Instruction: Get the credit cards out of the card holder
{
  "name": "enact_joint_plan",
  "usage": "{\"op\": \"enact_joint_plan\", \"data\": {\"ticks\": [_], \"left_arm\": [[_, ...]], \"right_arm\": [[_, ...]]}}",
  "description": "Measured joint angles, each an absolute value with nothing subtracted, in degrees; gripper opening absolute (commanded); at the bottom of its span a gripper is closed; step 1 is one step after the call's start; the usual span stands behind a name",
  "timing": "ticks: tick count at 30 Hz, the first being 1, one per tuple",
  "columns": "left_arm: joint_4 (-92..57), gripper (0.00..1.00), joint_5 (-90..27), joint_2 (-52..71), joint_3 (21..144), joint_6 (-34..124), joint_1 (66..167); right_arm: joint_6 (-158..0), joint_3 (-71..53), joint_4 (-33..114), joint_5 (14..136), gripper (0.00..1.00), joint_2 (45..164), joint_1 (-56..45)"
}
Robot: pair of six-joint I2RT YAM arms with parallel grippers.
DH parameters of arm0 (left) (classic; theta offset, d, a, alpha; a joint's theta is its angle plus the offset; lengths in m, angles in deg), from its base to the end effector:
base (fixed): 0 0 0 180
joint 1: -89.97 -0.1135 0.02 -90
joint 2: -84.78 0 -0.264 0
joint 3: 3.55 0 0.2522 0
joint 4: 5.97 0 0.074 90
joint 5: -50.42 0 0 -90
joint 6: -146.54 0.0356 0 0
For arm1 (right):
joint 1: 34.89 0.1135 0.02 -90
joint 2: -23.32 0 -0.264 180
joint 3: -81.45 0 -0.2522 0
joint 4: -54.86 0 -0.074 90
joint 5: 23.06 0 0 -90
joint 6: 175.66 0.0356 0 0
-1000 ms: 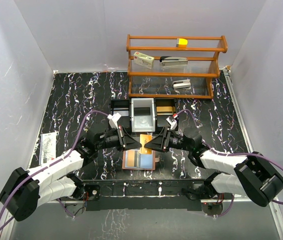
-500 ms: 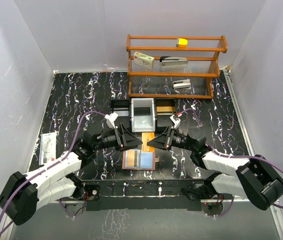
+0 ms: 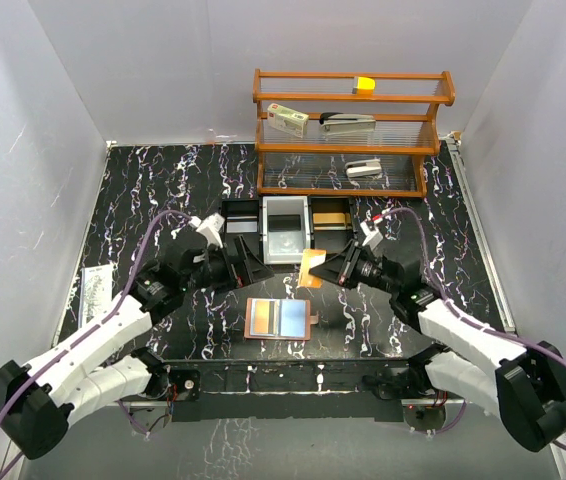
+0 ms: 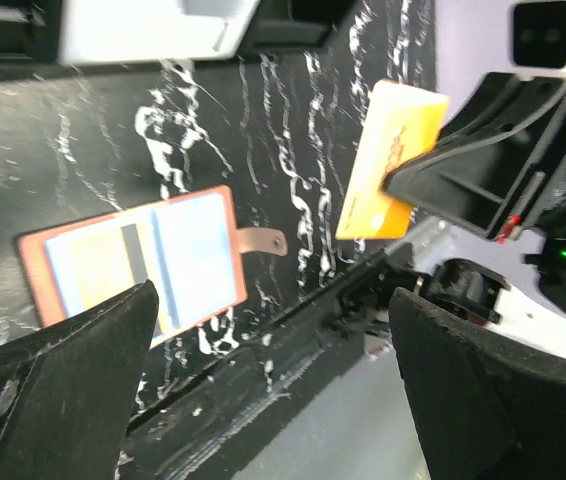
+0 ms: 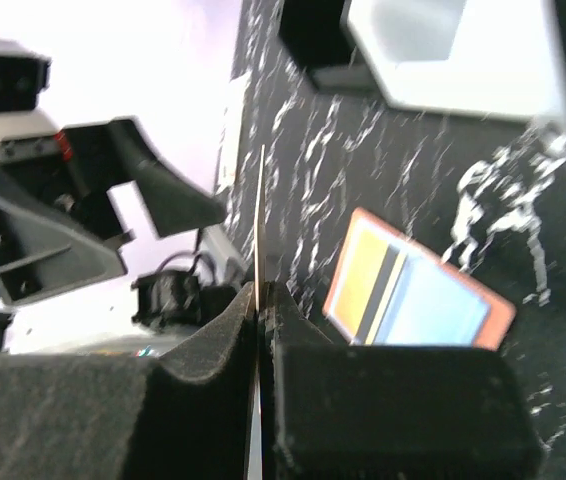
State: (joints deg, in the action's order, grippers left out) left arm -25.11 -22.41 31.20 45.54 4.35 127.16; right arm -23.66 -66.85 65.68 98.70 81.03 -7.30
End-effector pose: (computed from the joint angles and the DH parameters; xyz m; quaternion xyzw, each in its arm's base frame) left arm 0.1638 -0.1375 0.2629 -0.0270 0.8311 -0.4694 0.2969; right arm 0.1741 0.1121 0.1988 0.0672 0.7790 0.5659 0.2615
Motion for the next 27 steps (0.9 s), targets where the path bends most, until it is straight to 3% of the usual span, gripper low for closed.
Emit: {"op": "enact_joint_plan", "data": {"ticks": [12, 20, 27], "left_arm": [[-49.7, 0.99, -42.7, 32.4, 60.5, 18.2, 127.1], [-55.4, 0.99, -49.6, 31.0, 62.3, 25.9, 126.9], [-56.1, 0.99, -51.2, 30.2, 62.9, 31.5, 124.9]], "right_arm": [[-43.0, -51.2, 42.8, 95.0, 0.00, 83.7, -22.0], [-59.6, -42.0, 39.6, 93.5, 0.00, 90.6, -23.1], [-80.0, -41.4, 42.3, 88.0, 0.00, 89.9, -21.9]]}}
